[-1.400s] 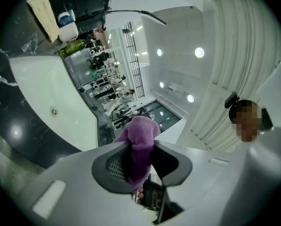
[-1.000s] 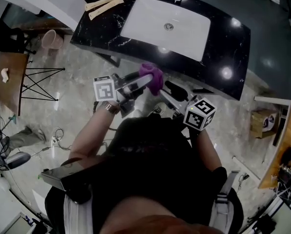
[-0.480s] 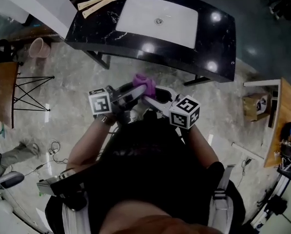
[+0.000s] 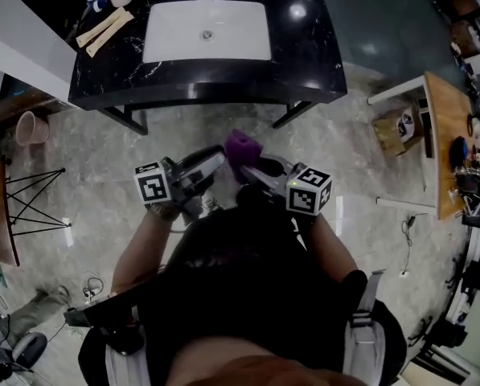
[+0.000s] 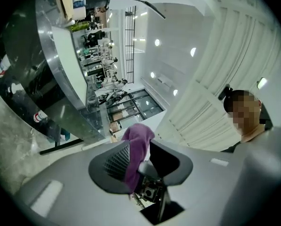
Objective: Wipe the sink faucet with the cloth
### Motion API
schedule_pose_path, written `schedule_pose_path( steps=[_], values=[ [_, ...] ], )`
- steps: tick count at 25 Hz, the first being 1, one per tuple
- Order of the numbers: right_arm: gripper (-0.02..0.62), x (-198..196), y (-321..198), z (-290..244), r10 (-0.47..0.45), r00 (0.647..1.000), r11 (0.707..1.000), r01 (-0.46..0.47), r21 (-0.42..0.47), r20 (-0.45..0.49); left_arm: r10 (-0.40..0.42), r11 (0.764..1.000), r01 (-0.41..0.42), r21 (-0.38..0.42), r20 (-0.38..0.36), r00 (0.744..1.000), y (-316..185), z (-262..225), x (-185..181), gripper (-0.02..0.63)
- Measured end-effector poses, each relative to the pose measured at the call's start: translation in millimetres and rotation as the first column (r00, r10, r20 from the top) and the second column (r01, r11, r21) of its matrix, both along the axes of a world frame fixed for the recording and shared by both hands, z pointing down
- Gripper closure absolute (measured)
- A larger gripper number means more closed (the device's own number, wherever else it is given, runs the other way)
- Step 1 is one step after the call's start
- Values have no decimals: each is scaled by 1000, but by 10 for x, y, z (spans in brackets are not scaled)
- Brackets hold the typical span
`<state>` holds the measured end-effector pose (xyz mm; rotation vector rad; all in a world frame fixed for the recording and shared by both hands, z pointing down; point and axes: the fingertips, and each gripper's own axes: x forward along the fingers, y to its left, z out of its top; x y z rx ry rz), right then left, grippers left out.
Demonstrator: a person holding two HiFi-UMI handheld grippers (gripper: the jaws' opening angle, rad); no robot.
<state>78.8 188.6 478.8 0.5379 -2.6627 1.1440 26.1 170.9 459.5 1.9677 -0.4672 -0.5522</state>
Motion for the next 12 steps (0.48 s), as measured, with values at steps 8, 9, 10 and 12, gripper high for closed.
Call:
schedule_pose_path(
  steps=[8, 9, 10, 12],
  values=[
    [505, 1222, -970, 5, 357, 934, 933, -358, -33, -25, -25, 1000, 26, -4, 231, 973, 224, 278, -20, 606],
    [505, 1391, -1131, 37, 387, 921, 921, -388, -29, -53, -29, 1000, 31, -4, 257, 966, 263, 331, 21, 606],
    [505, 1542, -1289, 73, 407, 910, 911, -410, -32, -77, -34, 999, 37, -6, 275, 961, 300, 383, 69, 606],
    [505, 1822, -1612, 163, 430, 894, 898, -438, -44, -124, -49, 998, 57, -20, 300, 953, 379, 472, 182, 606]
  ],
)
